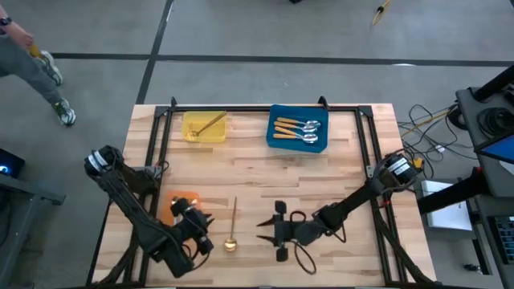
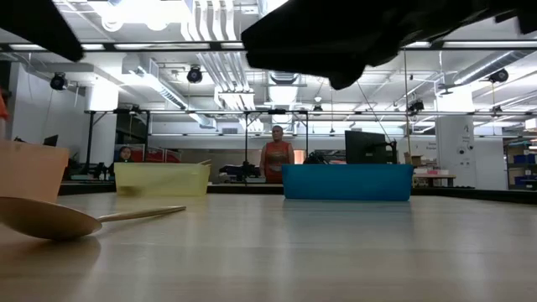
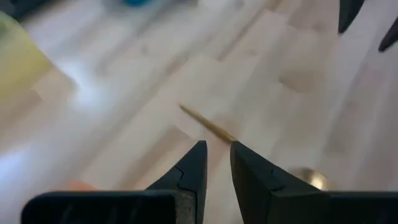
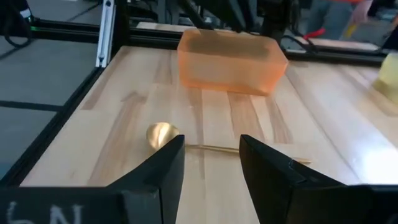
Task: Sort silverware by color (type)
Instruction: Put the gold spoon into the yellow bin
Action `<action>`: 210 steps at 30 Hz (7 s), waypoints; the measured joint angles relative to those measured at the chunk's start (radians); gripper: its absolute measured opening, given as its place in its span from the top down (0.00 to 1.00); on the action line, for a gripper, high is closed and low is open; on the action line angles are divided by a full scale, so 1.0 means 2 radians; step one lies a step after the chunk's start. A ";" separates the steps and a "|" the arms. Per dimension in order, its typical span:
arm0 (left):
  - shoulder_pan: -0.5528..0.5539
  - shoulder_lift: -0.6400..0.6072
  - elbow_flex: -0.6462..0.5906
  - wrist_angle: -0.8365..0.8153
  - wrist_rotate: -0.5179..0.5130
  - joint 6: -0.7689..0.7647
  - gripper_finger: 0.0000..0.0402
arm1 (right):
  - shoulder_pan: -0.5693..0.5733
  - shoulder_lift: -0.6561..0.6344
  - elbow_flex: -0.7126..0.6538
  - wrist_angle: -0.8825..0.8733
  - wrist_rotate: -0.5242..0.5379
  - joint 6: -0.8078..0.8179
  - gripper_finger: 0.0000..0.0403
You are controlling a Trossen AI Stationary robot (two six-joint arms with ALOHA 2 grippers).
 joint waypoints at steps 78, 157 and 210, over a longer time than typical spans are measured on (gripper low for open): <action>0.326 -0.407 -0.392 0.677 0.161 0.839 0.87 | -0.212 0.084 0.203 -0.125 -0.390 -0.229 0.70; 0.329 -0.414 -0.397 0.669 0.072 0.759 0.87 | -0.202 0.301 0.509 -0.532 -0.466 -0.347 0.96; 0.329 -0.413 -0.397 0.669 0.071 0.750 0.87 | -0.202 0.222 0.506 -0.822 -0.235 -0.280 0.97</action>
